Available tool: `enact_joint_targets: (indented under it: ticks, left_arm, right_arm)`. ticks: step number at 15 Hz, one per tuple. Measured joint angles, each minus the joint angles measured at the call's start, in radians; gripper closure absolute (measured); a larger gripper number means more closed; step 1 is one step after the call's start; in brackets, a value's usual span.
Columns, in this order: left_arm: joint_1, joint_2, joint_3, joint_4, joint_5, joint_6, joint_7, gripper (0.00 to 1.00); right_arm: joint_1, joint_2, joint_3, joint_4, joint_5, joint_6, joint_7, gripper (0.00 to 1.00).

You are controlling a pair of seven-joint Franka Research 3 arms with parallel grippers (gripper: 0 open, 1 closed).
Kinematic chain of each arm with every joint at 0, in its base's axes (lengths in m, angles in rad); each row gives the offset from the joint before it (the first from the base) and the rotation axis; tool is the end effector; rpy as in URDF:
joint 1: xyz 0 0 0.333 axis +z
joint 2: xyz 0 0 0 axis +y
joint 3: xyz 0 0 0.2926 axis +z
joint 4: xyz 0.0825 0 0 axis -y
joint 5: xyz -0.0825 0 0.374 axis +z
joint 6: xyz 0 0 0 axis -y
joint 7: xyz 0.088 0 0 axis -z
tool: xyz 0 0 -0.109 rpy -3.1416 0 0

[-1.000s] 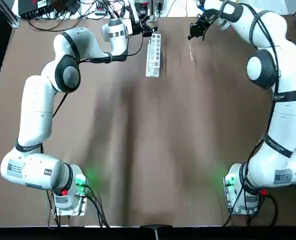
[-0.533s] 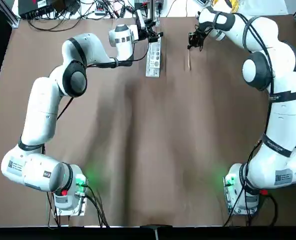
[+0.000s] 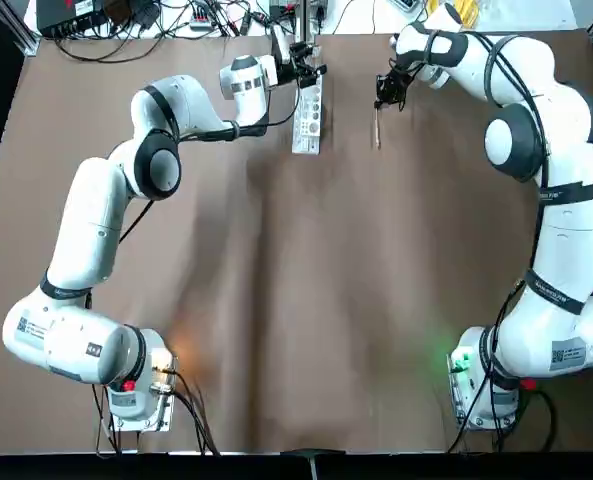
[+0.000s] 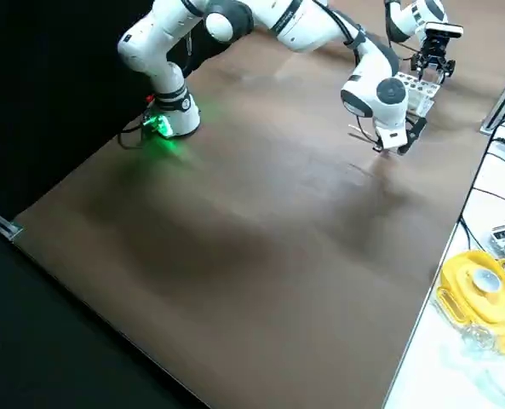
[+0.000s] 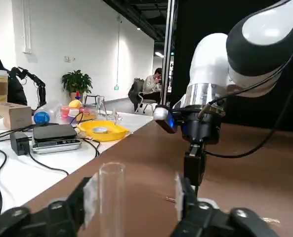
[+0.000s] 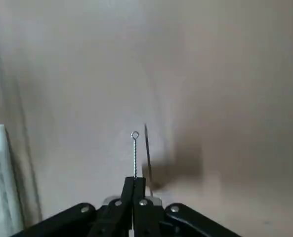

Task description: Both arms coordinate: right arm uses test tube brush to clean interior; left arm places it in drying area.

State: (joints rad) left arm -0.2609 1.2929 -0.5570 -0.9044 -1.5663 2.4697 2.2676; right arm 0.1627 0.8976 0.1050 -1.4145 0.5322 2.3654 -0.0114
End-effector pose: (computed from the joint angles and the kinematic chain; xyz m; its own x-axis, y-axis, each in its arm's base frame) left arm 0.6663 -0.4153 0.1622 0.0777 -0.0346 0.9964 -0.9573 -0.2819 0.0648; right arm 0.6840 0.1807 0.1595 0.9908 -0.1291 -0.0416 -0.1341 -0.8854 -0.4450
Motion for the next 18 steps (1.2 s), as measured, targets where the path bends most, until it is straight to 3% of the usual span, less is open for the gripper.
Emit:
enact_joint_targets:
  ticks: [3, 13, 14, 16, 18]
  left_arm:
    - [0.000, 0.010, 0.000, 0.003, -0.002, 0.000, 0.006, 0.25]
    - [0.000, 0.045, 0.002, 0.014, -0.003, 0.000, 0.015, 0.26]
    - [0.000, 0.046, 0.002, 0.014, -0.003, 0.000, 0.015, 0.28]
    - [0.000, 0.046, 0.002, 0.014, -0.006, 0.000, 0.017, 0.45]
    - [0.000, 0.047, 0.002, 0.015, -0.019, 0.000, 0.018, 0.47]
  right_arm:
    - [0.026, 0.000, 0.000, 0.000, 0.000, 0.001, 0.026, 0.96]
    - [0.032, -0.016, -0.003, 0.008, -0.001, 0.006, 0.029, 0.04]
    - [0.032, -0.027, -0.005, 0.010, -0.003, -0.014, 0.029, 0.00]
    - [0.029, -0.054, -0.013, 0.023, -0.034, -0.077, 0.029, 0.00]
    - [0.027, -0.090, -0.030, 0.036, -0.087, -0.142, 0.030, 0.00]
